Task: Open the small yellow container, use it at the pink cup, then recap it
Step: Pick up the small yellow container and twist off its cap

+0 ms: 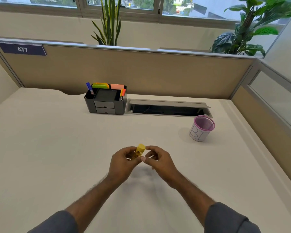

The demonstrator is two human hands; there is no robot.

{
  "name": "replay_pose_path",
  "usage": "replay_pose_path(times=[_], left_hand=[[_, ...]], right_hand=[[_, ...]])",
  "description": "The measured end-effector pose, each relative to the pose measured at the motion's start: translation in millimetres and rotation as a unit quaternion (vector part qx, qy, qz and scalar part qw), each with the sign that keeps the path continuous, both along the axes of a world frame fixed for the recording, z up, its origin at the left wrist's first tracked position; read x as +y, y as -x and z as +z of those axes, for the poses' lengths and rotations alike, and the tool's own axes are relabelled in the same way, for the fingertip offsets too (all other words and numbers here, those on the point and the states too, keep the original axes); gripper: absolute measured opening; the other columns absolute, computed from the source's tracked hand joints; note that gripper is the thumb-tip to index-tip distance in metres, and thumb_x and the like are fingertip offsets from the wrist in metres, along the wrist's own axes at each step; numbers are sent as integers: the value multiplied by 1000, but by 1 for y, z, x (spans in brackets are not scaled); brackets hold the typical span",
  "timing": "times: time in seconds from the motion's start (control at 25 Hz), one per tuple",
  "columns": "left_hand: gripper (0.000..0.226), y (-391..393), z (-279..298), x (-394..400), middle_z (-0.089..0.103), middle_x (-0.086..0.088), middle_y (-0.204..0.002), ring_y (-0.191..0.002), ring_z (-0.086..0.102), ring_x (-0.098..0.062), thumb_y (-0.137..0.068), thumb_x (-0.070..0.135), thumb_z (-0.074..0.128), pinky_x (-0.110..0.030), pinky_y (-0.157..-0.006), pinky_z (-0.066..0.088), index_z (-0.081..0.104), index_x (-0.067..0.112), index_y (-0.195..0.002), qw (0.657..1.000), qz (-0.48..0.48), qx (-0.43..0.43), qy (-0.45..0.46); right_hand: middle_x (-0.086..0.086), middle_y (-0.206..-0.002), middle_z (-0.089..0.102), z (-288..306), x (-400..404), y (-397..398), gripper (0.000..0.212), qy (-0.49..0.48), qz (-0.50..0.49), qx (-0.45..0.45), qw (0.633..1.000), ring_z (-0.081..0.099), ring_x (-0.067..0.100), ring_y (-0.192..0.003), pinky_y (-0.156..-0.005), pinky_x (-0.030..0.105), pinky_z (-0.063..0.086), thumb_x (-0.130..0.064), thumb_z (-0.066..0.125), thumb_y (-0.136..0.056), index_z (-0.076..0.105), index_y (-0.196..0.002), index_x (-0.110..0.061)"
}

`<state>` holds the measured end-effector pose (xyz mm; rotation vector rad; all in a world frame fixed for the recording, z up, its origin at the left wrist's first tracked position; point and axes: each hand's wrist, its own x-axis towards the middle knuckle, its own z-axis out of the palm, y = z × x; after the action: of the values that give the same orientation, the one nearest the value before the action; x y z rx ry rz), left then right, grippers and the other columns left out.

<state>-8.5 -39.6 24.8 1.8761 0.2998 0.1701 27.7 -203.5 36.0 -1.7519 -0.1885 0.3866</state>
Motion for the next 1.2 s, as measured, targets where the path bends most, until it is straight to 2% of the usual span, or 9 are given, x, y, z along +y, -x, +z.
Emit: replay_pose_path(times=[0.12, 0.24, 0.44, 0.56, 0.68, 0.76, 0.84, 1.08, 1.2], left_hand=[[30, 2, 1, -4, 68, 10, -84, -76, 64, -5, -65, 35, 87, -20, -65, 52, 67, 34, -88, 996, 5, -12, -84], [34, 4, 0, -9, 65, 8, -83, -74, 62, -8, -62, 30, 89, -21, -62, 50, 64, 32, -86, 994, -5, -21, -110], [38, 5, 2, -3, 69, 10, -94, -83, 63, -9, -71, 33, 83, -22, -71, 52, 70, 28, -106, 991, -89, -15, -104], [22, 5, 4, -3, 70, 11, -86, -81, 63, -10, -79, 23, 76, -27, -73, 52, 74, 28, -100, 985, -114, -31, -126], [15, 5, 2, -5, 68, 11, -78, -75, 60, -7, -81, 19, 73, -23, -69, 49, 73, 29, -93, 982, -117, -35, -147], [14, 5, 0, -6, 68, 11, -76, -73, 58, -5, -82, 17, 71, -20, -66, 47, 72, 28, -90, 977, -134, -32, -162], [12, 5, -1, -6, 70, 7, -77, -73, 58, -7, -83, 16, 70, -25, -67, 49, 72, 26, -91, 975, -143, -27, -168], [9, 1, -3, -10, 69, 5, -76, -70, 58, -9, -84, 14, 69, -29, -68, 49, 72, 21, -88, 975, -119, -33, -183], [9, 0, -4, -9, 70, 3, -77, -73, 59, -14, -83, 15, 70, -29, -68, 49, 72, 21, -90, 974, -127, -29, -184]], right_hand=[[13, -83, 66, 8, 1, -2, 35, -29, 19, 11, 999, 58, 15, -69, -56, 23, 48, -37, 78, -75, 67, -105, -23], [5, -75, 67, 10, 1, -4, 22, -19, 21, 2, 1000, 60, 13, -61, -50, 22, 48, -27, 78, -79, 69, -96, -16], [13, -79, 72, 15, -10, -8, 18, -11, 41, -10, 999, 64, 16, -61, -55, 30, 54, -16, 76, -81, 72, -97, -10], [18, -83, 72, 17, -15, -10, 21, 2, 58, -14, 998, 65, 17, -63, -58, 33, 56, -13, 77, -80, 71, -100, -7], [21, -87, 72, 18, -16, -11, 21, 33, 69, -31, 997, 64, 17, -65, -62, 34, 56, -13, 76, -81, 71, -100, -5], [22, -87, 71, 18, -17, -12, 17, 51, 91, -43, 994, 63, 17, -65, -64, 33, 57, -12, 74, -83, 71, -98, -4], [22, -86, 71, 16, -19, -13, 16, 60, 105, -44, 992, 63, 17, -64, -64, 32, 58, -12, 73, -84, 71, -97, -3], [19, -81, 72, 8, -13, -13, 16, 80, 39, -75, 993, 61, 18, -59, -63, 40, 58, -11, 76, -80, 72, -95, -6], [18, -82, 73, 8, -17, -17, 17, 73, 68, -53, 994, 64, 18, -61, -65, 39, 59, -11, 75, -81, 72, -96, -4]])
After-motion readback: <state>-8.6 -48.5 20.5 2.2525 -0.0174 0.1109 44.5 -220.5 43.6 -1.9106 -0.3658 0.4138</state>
